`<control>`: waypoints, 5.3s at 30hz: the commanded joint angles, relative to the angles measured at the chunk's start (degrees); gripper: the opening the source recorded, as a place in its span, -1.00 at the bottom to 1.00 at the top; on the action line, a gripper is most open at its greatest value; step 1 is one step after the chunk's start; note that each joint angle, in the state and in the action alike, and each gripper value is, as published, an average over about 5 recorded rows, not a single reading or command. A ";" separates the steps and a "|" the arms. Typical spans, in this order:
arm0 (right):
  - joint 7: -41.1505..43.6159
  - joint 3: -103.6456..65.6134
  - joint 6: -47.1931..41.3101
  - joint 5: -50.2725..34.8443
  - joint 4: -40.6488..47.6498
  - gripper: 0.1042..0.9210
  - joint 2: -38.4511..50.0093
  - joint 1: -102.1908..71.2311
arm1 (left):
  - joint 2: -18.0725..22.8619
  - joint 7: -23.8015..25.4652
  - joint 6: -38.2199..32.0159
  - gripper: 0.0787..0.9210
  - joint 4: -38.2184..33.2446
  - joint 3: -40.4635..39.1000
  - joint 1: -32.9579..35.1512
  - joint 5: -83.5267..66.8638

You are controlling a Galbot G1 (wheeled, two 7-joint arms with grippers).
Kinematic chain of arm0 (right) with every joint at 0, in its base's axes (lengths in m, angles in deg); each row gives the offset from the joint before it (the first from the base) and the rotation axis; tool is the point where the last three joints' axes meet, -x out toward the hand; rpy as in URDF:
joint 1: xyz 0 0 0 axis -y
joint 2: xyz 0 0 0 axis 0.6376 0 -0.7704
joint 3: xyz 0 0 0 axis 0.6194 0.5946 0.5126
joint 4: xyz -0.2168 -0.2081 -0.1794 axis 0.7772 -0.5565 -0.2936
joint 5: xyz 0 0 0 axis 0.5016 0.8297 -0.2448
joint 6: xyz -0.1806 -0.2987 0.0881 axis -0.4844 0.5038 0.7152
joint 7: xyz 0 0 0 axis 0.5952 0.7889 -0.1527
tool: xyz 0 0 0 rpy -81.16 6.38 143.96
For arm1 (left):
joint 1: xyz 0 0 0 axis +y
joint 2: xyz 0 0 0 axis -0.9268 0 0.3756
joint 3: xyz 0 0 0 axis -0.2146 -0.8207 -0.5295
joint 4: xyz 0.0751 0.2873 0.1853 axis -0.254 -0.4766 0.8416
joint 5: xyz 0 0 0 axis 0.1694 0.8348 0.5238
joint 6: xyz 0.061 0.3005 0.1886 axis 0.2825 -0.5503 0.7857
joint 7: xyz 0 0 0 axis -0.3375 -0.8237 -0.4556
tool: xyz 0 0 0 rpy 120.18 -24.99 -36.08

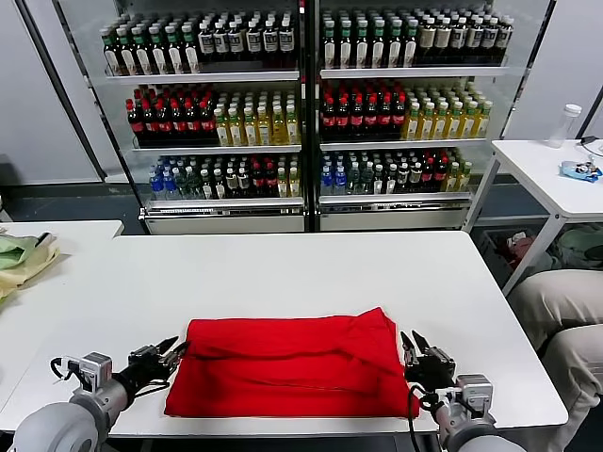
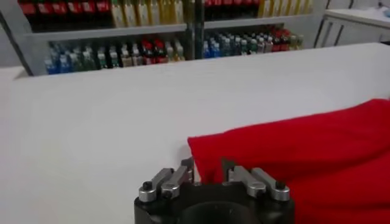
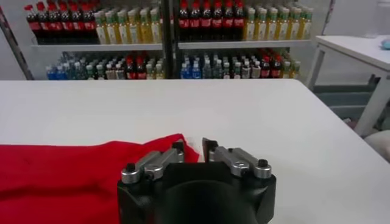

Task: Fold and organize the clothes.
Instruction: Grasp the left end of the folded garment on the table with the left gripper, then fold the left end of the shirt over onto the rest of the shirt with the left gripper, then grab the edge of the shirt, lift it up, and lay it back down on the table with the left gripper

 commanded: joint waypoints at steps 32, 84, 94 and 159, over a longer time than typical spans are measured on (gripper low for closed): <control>2.32 1.49 2.39 5.54 2.19 0.76 -1.73 -1.28 | 10.91 -26.14 -2.98 -0.14 -0.39 -12.49 -0.19 -3.84; 2.65 0.88 2.72 7.58 2.03 0.76 -2.33 -1.26 | 22.65 -22.28 1.31 -0.96 -11.22 -23.85 -8.82 0.22; 2.90 1.45 2.69 8.47 1.41 0.76 -2.39 -1.57 | 28.11 -18.31 -1.21 -0.91 -5.74 -26.26 -12.75 13.57; 3.85 2.10 3.54 8.59 3.51 0.76 -2.03 0.86 | 13.62 -7.46 1.45 -0.95 -4.60 27.90 2.45 -29.66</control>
